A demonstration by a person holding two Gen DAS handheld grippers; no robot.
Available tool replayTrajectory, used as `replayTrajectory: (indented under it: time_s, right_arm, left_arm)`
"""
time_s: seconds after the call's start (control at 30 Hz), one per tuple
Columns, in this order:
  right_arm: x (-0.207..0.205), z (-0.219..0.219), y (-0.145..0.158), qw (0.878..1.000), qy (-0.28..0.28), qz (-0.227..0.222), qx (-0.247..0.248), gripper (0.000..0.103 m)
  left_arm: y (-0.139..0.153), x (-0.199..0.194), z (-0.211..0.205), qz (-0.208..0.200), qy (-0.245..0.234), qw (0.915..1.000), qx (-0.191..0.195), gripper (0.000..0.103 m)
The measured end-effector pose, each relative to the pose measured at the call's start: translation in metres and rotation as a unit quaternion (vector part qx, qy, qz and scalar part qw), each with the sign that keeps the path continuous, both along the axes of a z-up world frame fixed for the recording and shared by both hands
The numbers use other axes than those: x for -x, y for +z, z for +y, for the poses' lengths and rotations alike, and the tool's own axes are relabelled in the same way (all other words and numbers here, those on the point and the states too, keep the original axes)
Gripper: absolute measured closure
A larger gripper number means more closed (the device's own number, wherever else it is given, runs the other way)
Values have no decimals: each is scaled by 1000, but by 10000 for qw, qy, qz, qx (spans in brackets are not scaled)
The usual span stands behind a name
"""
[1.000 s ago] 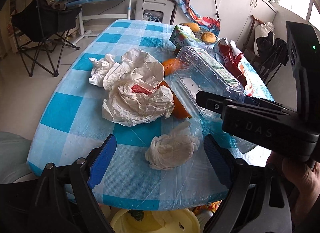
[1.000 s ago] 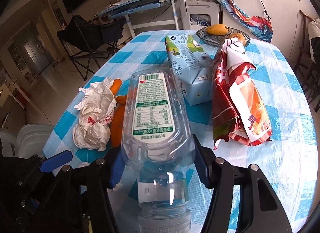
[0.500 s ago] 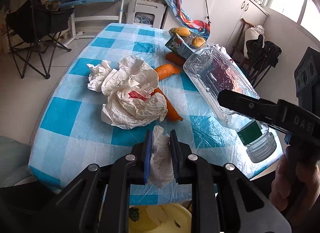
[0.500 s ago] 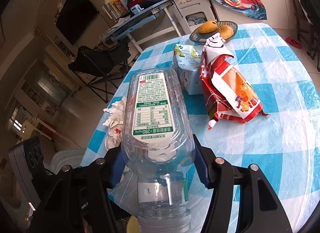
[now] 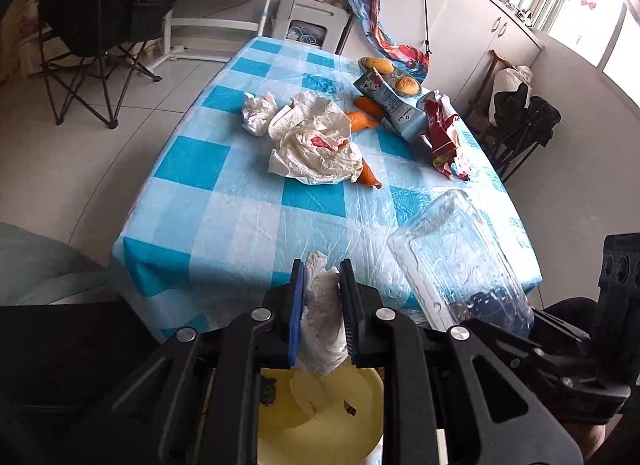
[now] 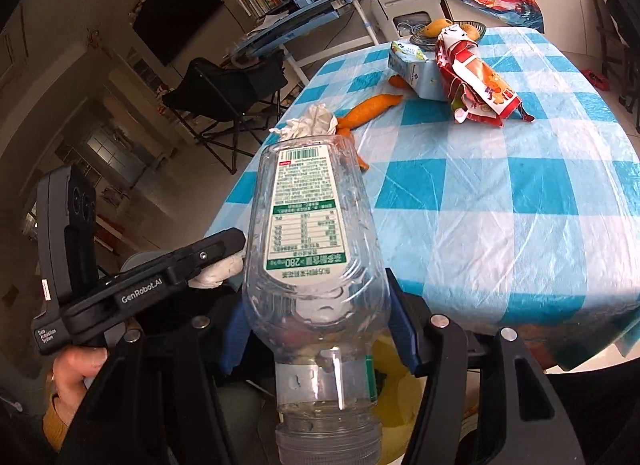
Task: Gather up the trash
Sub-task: 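Carry the bottle and tissue over the yellow bucket and open both grippers, then move both open grippers back over the table toward the white bag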
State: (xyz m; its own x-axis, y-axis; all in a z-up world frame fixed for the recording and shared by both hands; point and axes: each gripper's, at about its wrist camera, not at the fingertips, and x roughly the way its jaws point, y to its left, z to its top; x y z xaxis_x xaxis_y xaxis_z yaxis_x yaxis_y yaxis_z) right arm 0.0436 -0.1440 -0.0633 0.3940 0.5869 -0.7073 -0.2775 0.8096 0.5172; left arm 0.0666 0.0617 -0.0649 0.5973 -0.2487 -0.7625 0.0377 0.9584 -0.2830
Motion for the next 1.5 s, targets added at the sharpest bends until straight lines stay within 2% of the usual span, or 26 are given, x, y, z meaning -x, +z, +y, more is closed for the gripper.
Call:
replayTrajectory:
  time_s: [0.2,0.33,0.4,0.47,0.57,0.63,0.7,0.77,0.87,0.97,1.13,1.27,1.5]
  right_arm:
    - [32,29,-50,9945,445,862,397,45]
    - [29,40,-67,9882,526,1122,901,44]
    - [26,29,-64,9887,205,1144,945,40]
    - [23,11,-56,9894,-286,1056,952,31]
    - [35,-22,-36,9880,-1112,688,818,28]
    - [36,-35,-21,9835,-1563,331,849,22]
    - [39,-39,-10,9799,-1762,40,930,19]
    - [43,-35,-7,9788,-1770,-142,1023,19]
    - [41,-23,-10,9796,-1582,-246,1214,19]
    - [42,-13,-15,9804,-1371,-279,1388,19]
    - [42,-2,-21,9789,-1219,-340,1603,19]
    - [42,7,-25,9781,-1123,-309,1724,18]
    - [44,15,-24,9773,-1030,-381,1814,18]
  left_arm:
    - [4,24,-4,-98,-82,9998,-164,86]
    - [-1,35,-11,55,-252,9988,-405,86]
    - [-10,40,-12,304,-330,9981,-416,86]
    - [-21,44,-14,586,-445,9964,-417,86]
    - [-39,51,-25,1035,-876,9896,-474,85]
    - [-41,55,-34,1103,-1128,9862,-492,82]
    - [-34,58,-35,940,-1213,9872,-444,74]
    - [-23,60,-30,645,-1101,9911,-379,49]
    - [-2,61,-16,121,-749,9968,-234,36]
    - [17,63,3,-368,-272,9989,-65,25]
    - [38,67,24,-889,151,9957,210,19]
    - [46,69,27,-1129,146,9930,325,16]
    - [50,72,29,-1316,100,9899,525,15]
